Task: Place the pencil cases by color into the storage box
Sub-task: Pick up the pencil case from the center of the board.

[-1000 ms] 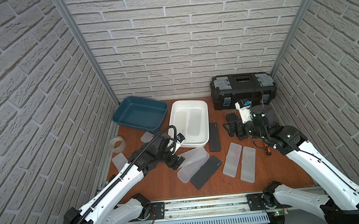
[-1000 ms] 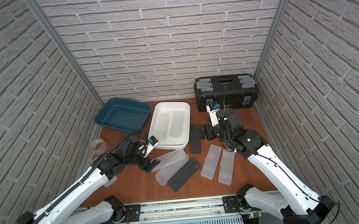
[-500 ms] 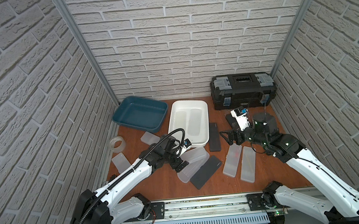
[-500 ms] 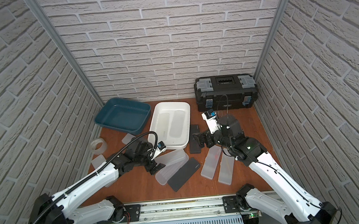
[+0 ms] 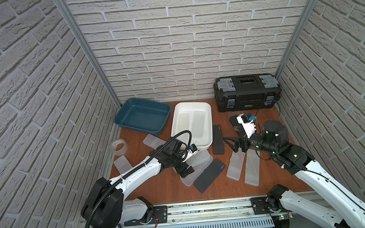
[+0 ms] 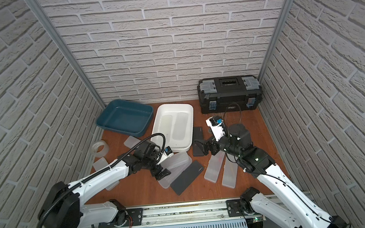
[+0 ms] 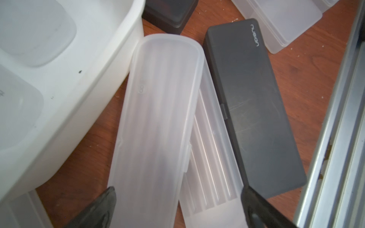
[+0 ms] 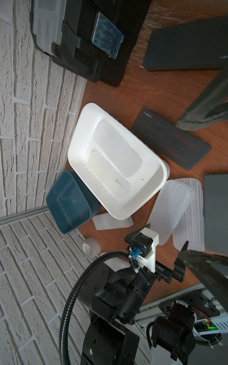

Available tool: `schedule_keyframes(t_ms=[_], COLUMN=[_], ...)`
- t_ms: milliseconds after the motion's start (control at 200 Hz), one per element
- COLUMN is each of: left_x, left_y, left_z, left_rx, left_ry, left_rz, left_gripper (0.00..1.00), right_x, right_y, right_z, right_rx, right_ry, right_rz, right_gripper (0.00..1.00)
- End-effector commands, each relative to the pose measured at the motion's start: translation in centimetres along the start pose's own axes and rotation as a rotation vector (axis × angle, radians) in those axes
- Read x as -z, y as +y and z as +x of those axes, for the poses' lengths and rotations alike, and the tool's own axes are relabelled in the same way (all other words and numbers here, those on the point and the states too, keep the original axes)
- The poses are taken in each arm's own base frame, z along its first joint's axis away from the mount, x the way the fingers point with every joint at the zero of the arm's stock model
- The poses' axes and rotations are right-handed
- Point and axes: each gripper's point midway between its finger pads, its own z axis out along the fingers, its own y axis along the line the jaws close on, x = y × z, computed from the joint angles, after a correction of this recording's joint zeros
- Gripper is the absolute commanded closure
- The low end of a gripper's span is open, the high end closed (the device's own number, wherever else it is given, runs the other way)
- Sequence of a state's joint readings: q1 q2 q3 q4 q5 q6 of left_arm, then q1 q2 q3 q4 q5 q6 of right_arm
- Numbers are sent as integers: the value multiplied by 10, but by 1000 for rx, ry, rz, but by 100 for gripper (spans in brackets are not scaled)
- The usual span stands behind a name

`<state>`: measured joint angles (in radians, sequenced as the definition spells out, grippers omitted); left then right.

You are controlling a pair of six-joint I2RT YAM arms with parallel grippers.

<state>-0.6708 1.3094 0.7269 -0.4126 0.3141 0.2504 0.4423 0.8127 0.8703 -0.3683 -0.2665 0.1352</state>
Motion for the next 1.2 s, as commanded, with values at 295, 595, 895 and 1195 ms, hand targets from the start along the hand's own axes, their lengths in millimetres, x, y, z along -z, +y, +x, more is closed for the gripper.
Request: schedule_keyframes(t_ms=[295, 595, 895, 1195], left_x=[-2, -7, -12, -18], left_y=[22, 23, 25, 32], left_z=[-7, -6, -11, 0], left_rx=[79, 70, 62, 29], left_ry=[1, 65, 84, 160], left_rz=[5, 84, 114, 83], left_gripper=[2, 2, 2, 2], right_x=[3, -1, 0, 2], right_y=[12, 15, 16, 19], right_z=[-10, -4, -3, -5], right_rx=[56, 52, 62, 70], right_ry=[-68, -52, -48, -54], right_rz=[-37, -46, -46, -51], right_gripper=[5, 5, 5, 5])
